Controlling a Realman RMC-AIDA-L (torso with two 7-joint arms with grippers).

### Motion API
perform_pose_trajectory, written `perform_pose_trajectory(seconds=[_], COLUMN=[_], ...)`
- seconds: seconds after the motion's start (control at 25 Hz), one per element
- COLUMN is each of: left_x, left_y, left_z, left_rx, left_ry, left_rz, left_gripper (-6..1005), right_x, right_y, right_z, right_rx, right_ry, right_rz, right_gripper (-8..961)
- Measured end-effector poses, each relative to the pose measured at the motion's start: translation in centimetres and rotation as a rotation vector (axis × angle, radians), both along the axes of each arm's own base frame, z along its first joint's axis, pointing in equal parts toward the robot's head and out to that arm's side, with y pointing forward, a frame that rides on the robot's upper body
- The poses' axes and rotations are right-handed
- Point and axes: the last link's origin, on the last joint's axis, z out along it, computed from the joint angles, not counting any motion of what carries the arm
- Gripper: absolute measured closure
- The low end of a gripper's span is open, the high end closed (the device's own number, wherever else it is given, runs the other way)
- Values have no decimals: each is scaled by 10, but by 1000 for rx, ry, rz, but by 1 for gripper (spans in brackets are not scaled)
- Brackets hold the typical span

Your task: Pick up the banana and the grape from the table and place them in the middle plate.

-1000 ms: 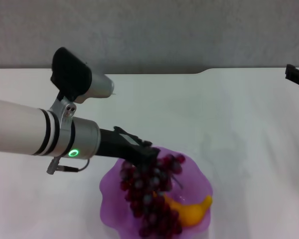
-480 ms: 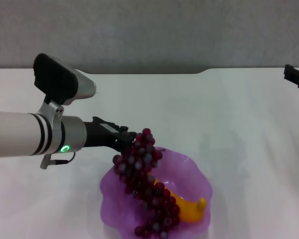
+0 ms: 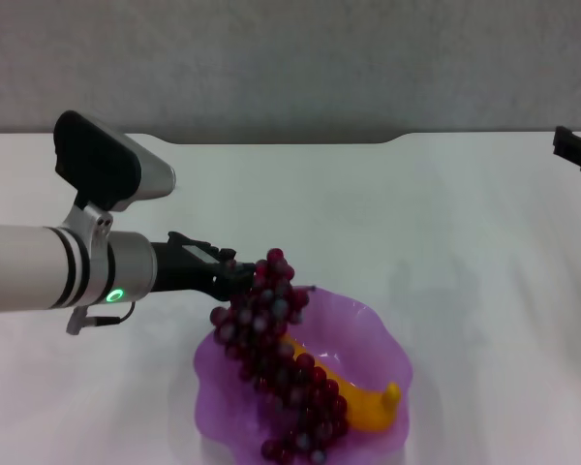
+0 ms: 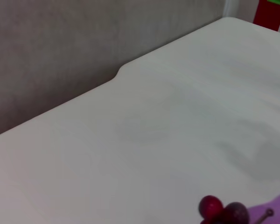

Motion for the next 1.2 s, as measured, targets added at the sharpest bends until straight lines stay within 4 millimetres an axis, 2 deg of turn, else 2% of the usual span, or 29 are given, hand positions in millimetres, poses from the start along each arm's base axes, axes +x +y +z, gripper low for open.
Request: perform_pose_trajectory(seconds=[0.16,0.32,0.6,0.92,1.2], left_x=[1,11,22,40,52], left_y=[-13,-31,-41,-39,-18], left_z=[-1,-3,1,14,54], left_rx=[-51,-124,-135,-62,232], left_ry=[11,11,5,-35,-171], left_rz=[-37,-96,-142,-201,-270], left_gripper=[680,517,232,148,117], right_x=[2,2,2,1,1], right_y=[-1,-1,-2,-1,-1], right_z=[0,1,1,1,1], right_rx=[0,3,3,2,2], right_ry=[0,1,1,0,0], right_rz=[-6,-7,-6,-4,-2], right_gripper=[167,167,167,167,168])
